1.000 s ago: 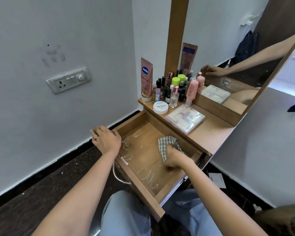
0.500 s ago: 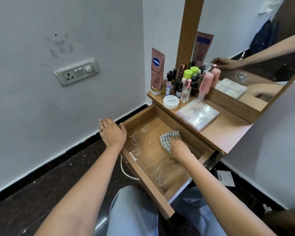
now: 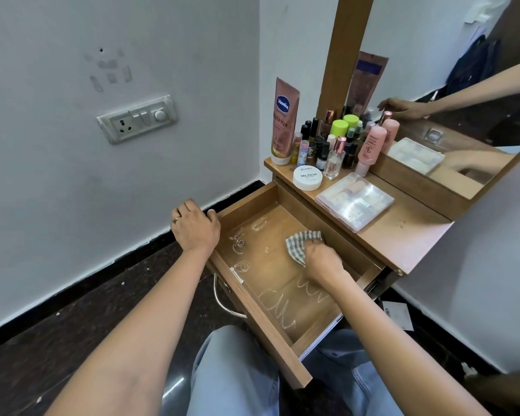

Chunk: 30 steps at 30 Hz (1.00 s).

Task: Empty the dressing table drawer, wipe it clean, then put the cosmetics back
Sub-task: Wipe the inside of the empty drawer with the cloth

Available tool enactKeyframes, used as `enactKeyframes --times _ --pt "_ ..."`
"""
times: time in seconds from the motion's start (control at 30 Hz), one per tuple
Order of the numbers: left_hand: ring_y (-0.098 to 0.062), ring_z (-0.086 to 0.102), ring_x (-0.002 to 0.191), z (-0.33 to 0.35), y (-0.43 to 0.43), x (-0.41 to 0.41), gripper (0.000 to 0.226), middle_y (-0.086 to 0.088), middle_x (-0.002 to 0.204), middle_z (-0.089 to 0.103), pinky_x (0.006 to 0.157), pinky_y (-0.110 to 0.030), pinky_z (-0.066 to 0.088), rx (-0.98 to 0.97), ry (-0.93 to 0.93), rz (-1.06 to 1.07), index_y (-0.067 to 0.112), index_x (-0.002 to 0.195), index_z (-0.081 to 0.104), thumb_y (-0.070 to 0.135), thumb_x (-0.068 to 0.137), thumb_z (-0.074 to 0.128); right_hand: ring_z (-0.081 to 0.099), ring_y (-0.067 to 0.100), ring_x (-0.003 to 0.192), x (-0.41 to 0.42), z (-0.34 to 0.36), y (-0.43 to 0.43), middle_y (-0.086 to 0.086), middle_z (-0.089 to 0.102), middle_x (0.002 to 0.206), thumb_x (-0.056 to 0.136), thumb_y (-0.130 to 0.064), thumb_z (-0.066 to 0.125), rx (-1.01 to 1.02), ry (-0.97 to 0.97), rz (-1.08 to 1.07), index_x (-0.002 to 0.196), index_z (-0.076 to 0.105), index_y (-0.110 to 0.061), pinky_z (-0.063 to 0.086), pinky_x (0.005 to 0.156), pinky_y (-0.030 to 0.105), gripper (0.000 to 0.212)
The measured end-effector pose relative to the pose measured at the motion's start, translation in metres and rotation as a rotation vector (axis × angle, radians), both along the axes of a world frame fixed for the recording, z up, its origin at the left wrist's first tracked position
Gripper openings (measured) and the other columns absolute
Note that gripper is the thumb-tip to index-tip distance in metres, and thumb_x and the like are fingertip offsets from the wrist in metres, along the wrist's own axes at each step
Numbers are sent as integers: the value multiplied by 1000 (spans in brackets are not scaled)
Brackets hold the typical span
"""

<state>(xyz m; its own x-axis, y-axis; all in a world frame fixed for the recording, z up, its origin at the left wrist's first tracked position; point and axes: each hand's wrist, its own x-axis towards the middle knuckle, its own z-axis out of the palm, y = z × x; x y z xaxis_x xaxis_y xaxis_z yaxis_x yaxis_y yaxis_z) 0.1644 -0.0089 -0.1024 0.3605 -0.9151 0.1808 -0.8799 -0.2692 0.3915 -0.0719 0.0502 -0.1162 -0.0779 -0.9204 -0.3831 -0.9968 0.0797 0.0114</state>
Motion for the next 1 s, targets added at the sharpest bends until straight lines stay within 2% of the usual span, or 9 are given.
enactKeyframes --times 0.07,0.13,0.27,0.33,0.4,0.57,0.67,0.83,1.0 --pt "-39 48 109 -1 -2 1 40 -23 117 56 89 -47 42 1 -4 -7 -4 116 48 29 94 45 58 26 115 -1 -3 3 13 55 130 91 -20 61 37 67 -17 134 41 -2 52 87 32 50" --pt "-40 47 113 -4 -4 1 40 -25 119 56 97 -50 39 3 -15 -25 -4 117 49 29 95 44 58 27 116 -1 -6 4 16 51 134 94 -19 55 9 128 -21 138 36 0 54 86 32 51" --pt "-40 39 129 -10 -5 1 41 -26 127 54 117 -49 14 -12 -63 -69 -5 120 51 27 97 40 46 30 127 8 -3 -6 18 29 148 97 -19 46 -62 153 26 147 17 3 51 87 34 61" --pt "-40 38 131 -10 -5 1 40 -26 127 55 118 -49 14 -7 -59 -64 -4 119 52 27 97 39 40 32 131 15 -3 -14 15 25 151 95 -12 42 -90 84 51 147 20 -3 53 89 38 58" --pt "-39 37 132 -10 -6 1 41 -26 128 55 117 -50 15 4 -45 -56 -4 119 53 27 97 38 45 33 126 19 -5 -21 13 32 147 91 -8 43 -123 53 85 143 28 -6 55 87 42 54" --pt "-37 34 135 -10 -3 1 41 -24 130 54 116 -49 16 25 -24 -53 -4 120 54 26 98 38 57 28 114 20 -3 -23 14 51 133 95 -4 37 -179 103 312 138 37 -9 52 86 34 43" --pt "-37 33 135 -10 -4 -1 41 -24 130 54 116 -49 17 32 -30 -47 -3 119 55 27 98 38 56 30 112 24 0 -39 16 50 129 96 -5 37 -159 132 252 132 45 -5 55 83 37 36" --pt "-36 34 135 -12 -6 -1 42 -23 129 55 115 -49 19 37 -49 -41 -3 119 55 28 97 37 41 31 127 47 3 -76 15 33 145 95 -14 42 -144 92 173 141 36 -4 51 88 38 48" --pt "-37 37 133 -14 -7 1 40 -23 127 56 114 -50 21 24 -46 -38 -2 118 56 27 97 38 28 31 137 58 -9 -84 8 30 149 92 -11 46 -191 15 209 147 29 -14 43 99 43 58"
